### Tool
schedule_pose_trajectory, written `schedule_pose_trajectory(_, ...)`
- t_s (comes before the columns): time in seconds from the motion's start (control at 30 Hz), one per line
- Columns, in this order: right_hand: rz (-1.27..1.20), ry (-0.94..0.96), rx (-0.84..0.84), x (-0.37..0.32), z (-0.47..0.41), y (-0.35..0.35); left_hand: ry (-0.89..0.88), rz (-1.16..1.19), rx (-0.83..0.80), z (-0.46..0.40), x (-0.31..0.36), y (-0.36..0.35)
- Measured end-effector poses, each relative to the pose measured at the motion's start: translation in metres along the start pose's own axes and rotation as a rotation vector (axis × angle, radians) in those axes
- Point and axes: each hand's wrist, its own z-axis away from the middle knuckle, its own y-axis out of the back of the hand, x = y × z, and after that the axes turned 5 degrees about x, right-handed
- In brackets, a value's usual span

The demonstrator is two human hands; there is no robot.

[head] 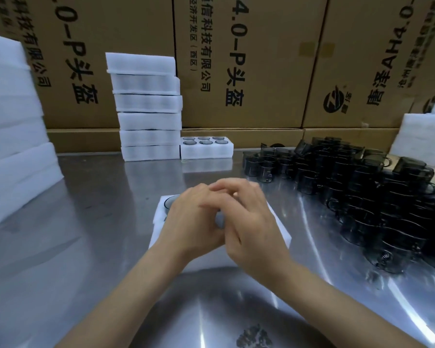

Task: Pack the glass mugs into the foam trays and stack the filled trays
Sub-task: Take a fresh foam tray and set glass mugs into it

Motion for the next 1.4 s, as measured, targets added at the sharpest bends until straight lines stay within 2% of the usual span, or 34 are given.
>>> schedule_pose_trajectory(0.2,-0.151,-0.291,-0.008,0.012,-0.001,0.004,0.111,0.232,0.161,0.004,-0.006,0.002)
schedule_pose_trajectory(0.27,-0.160,-0.375,-0.058,0.011,-0.002,0.000,0.154,0.284,0.202,0.011,-0.009,0.004)
schedule_pose_trajectory(0.37,-0.331,-0.510,-0.175,0.004,-0.003,-0.010,0.171,0.335,0.237,0.026,-0.017,0.008)
schedule_pose_trajectory(0.43,-0.356,-0.502,-0.167,0.002,-0.004,-0.014,0.164,0.357,0.221,0.034,-0.027,0.013)
schedule_pose_trajectory(0.57,-0.368,-0.516,-0.099,0.009,-0.010,-0.014,0.093,0.213,0.159,0.052,-0.058,0.027)
schedule_pose_trajectory(0.77,-0.298,-0.614,-0.129,0.007,-0.008,-0.020,0.242,0.270,-0.019,0.068,-0.078,0.015)
schedule_pose_trajectory(1.0,0.055,-0.467,-0.251,-0.014,-0.013,-0.038,0.076,0.298,0.048,0.065,-0.066,0.015)
schedule_pose_trajectory(1.2,0.307,-0.400,-0.332,-0.021,-0.017,-0.053,0.216,0.428,0.103,0.062,-0.063,0.018)
schedule_pose_trajectory(1.3,0.261,-0.419,-0.336,-0.019,-0.016,-0.054,0.312,0.581,0.092,0.062,-0.064,0.017)
schedule_pose_trajectory(1.4,0.111,-0.465,-0.367,-0.016,-0.012,-0.051,0.342,0.593,0.047,0.060,-0.072,0.022)
